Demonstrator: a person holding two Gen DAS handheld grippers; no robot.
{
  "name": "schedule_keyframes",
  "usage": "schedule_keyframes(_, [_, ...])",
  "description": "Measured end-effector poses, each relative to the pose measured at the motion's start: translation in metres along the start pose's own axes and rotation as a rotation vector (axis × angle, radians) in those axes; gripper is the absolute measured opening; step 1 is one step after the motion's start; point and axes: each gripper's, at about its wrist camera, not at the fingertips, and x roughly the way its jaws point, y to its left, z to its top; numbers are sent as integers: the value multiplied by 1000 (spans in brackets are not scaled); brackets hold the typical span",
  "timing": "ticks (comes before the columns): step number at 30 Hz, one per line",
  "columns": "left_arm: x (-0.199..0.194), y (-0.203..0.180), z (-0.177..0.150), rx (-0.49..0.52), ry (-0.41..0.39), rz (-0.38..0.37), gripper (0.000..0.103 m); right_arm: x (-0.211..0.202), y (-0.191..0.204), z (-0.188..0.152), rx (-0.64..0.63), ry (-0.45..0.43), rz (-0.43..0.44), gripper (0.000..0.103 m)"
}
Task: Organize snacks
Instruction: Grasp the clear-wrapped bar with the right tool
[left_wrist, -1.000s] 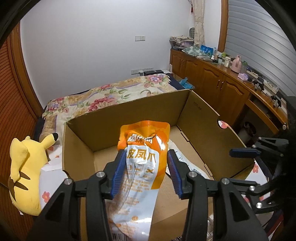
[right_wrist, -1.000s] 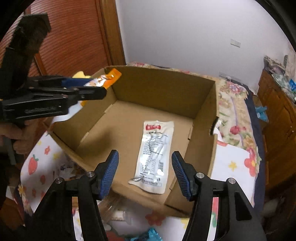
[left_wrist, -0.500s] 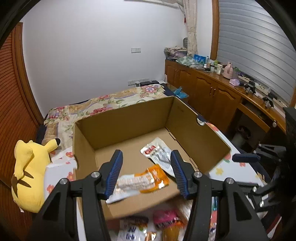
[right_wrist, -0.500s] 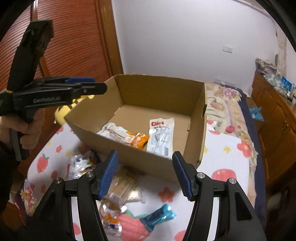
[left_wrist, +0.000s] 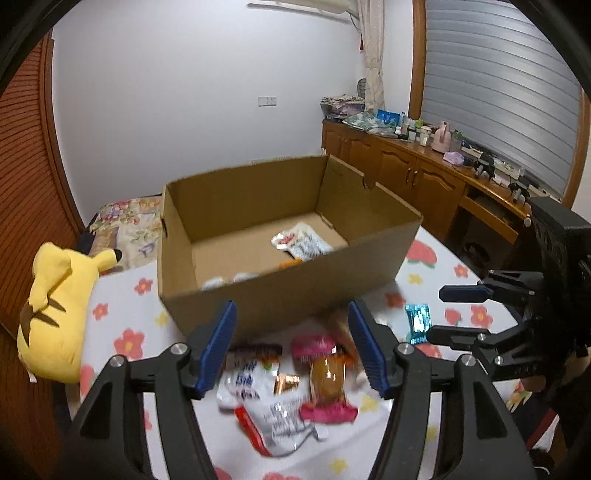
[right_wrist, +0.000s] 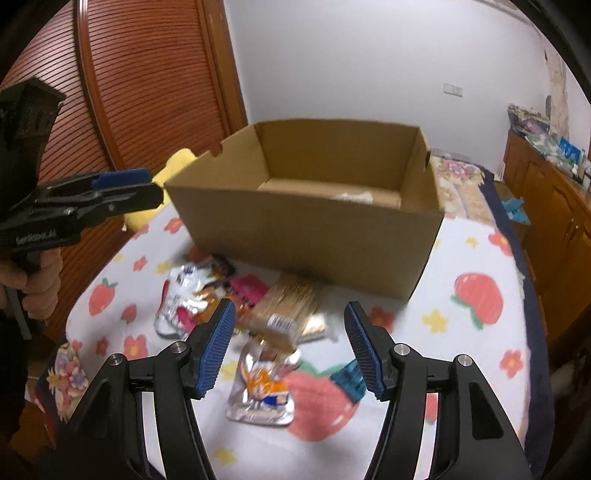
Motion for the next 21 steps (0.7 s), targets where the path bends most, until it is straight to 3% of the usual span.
schedule_keyframes(9, [7,-3,-40,-18,31,-17,66,21,8,-20,1,43,-10,62])
schedule_keyframes(21, [35,-13,-71,-14,90,-43,66,64,9,6,22,104,4,61])
